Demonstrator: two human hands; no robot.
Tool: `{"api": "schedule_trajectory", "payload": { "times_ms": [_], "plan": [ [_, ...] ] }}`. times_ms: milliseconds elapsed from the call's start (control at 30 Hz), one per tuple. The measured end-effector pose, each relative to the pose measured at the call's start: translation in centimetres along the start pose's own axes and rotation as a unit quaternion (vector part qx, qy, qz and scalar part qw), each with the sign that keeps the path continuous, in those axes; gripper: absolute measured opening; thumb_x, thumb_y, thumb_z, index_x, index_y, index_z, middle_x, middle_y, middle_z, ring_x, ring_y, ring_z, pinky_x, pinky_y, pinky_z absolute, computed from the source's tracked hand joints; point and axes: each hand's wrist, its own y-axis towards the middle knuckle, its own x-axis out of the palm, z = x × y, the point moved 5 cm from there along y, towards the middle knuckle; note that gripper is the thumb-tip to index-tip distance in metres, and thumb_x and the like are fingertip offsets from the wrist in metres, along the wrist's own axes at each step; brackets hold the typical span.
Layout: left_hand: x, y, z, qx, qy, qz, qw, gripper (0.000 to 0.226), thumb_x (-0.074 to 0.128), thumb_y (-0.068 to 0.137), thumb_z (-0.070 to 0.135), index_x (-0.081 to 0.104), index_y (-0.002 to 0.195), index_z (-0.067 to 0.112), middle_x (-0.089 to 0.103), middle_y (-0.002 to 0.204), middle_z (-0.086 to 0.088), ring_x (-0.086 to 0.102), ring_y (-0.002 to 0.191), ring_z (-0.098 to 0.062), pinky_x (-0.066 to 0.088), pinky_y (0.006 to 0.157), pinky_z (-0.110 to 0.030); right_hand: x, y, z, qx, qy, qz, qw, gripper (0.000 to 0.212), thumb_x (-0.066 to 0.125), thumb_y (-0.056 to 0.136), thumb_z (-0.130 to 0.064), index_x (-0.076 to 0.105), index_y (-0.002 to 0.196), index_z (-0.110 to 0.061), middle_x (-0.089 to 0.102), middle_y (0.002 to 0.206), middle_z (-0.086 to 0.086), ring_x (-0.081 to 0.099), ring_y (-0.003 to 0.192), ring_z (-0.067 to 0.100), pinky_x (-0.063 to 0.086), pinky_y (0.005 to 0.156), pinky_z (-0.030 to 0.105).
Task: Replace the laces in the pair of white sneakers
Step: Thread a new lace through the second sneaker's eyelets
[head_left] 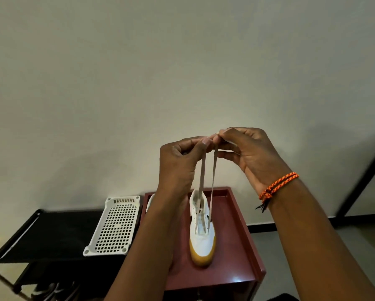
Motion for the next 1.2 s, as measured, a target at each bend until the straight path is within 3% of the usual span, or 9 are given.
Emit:
{"api": "schedule_trajectory", "payload": {
  "times_ms": [233,467,533,667,833,900,1000,1100,1200],
  "plan": [
    [0.9,0.3,3.7,0.017,0.022,0.017,0.999,0.016,0.073,0.1,0.024,0.085,0.1,0.012,0.083,0.091,-0.003,0.08,0.091,-0.016,0.061,0.095,-0.035,-0.3,0.0,-2.9,-0.04,0.013,0.048,0.998,0.026,0.059,0.103,-0.008,0.073,0.089,0.01,0.075,0.093,0.021,0.076,0.091,0.033,0.064,0.088,0.041],
    [0.9,-0.4,3.0,0.012,0.022,0.038,0.999,0.02,0.067,0.105,0.026,0.083,0.1,0.014,0.08,0.094,0.001,0.07,0.075,-0.015,0.063,0.079,-0.03,-0.8,-0.6,-1.4,-0.032,0.015,0.052,0.998,0.026,0.06,0.103,-0.014,0.074,0.089,0.002,0.075,0.093,0.016,0.071,0.08,0.027,0.059,0.086,0.043],
    [0.6,-0.4,1.0,0.002,0.03,0.043,0.999,0.019,0.066,0.106,0.026,0.083,0.102,0.019,0.078,0.09,0.004,0.056,0.069,-0.013,0.053,0.067,-0.028,-1.3,-0.6,0.4,-0.027,0.017,0.051,0.998,0.027,0.06,0.102,-0.015,0.072,0.084,0.001,0.071,0.086,0.014,0.062,0.074,0.028,0.056,0.082,0.042],
    [-0.7,-0.4,-4.9,-0.045,0.048,0.054,0.996,0.017,0.067,0.105,0.023,0.083,0.101,0.02,0.068,0.078,0.01,0.052,0.064,0.0,0.04,0.07,-0.027,-2.3,-0.4,5.8,0.014,0.017,0.062,0.998,0.028,0.059,0.101,-0.015,0.07,0.078,-0.004,0.063,0.079,0.012,0.049,0.063,0.023,0.053,0.076,0.04],
    [-2.7,-1.3,-14.7,-0.127,0.071,0.062,0.987,0.016,0.067,0.103,0.013,0.081,0.098,0.008,0.08,0.092,0.001,0.073,0.089,-0.009,0.055,0.082,-0.024,-4.0,-0.8,16.1,0.123,-0.031,0.087,0.988,0.027,0.063,0.097,-0.012,0.072,0.074,-0.002,0.066,0.076,0.013,0.042,0.057,0.018,0.034,0.048,0.027],
    [-3.8,-2.0,-19.6,-0.169,0.124,0.06,0.976,0.014,0.069,0.101,0.016,0.082,0.097,0.015,0.081,0.093,-0.001,0.075,0.092,-0.016,0.058,0.086,-0.033,-4.5,-1.1,21.1,0.165,-0.105,0.097,0.976,0.026,0.066,0.094,-0.012,0.076,0.071,-0.006,0.073,0.077,0.012,0.051,0.06,0.017,0.039,0.049,0.024],
    [-5.5,-3.3,-26.5,-0.231,0.223,0.027,0.947,0.01,0.07,0.096,0.023,0.08,0.096,0.024,0.079,0.094,0.001,0.073,0.095,-0.027,0.058,0.089,-0.047,-5.0,-1.8,28.0,0.209,-0.21,0.089,0.951,0.025,0.07,0.089,-0.014,0.08,0.066,-0.018,0.077,0.073,0.001,0.06,0.059,0.01,0.052,0.065,0.032],
    [-6.2,-4.7,-31.9,-0.262,0.34,-0.033,0.903,0.025,0.066,0.093,0.029,0.075,0.114,0.019,0.077,0.11,-0.005,0.071,0.106,-0.03,0.057,0.093,-0.047,-4.5,-2.4,33.4,0.235,-0.279,0.051,0.93,0.027,0.068,0.093,-0.01,0.081,0.073,-0.021,0.071,0.066,-0.013,0.064,0.065,0.002,0.048,0.066,0.019],
    [-6.8,-6.1,-34.9,-0.234,0.437,-0.043,0.868,0.044,0.07,0.092,0.035,0.068,0.13,0.015,0.07,0.125,-0.011,0.065,0.118,-0.034,0.054,0.097,-0.048,-4.3,-2.6,37.2,0.221,-0.35,0.063,0.908,0.021,0.065,0.095,-0.01,0.082,0.083,-0.015,0.077,0.084,-0.004,0.071,0.081,0.015,0.05,0.067,0.02]
  ]
}}
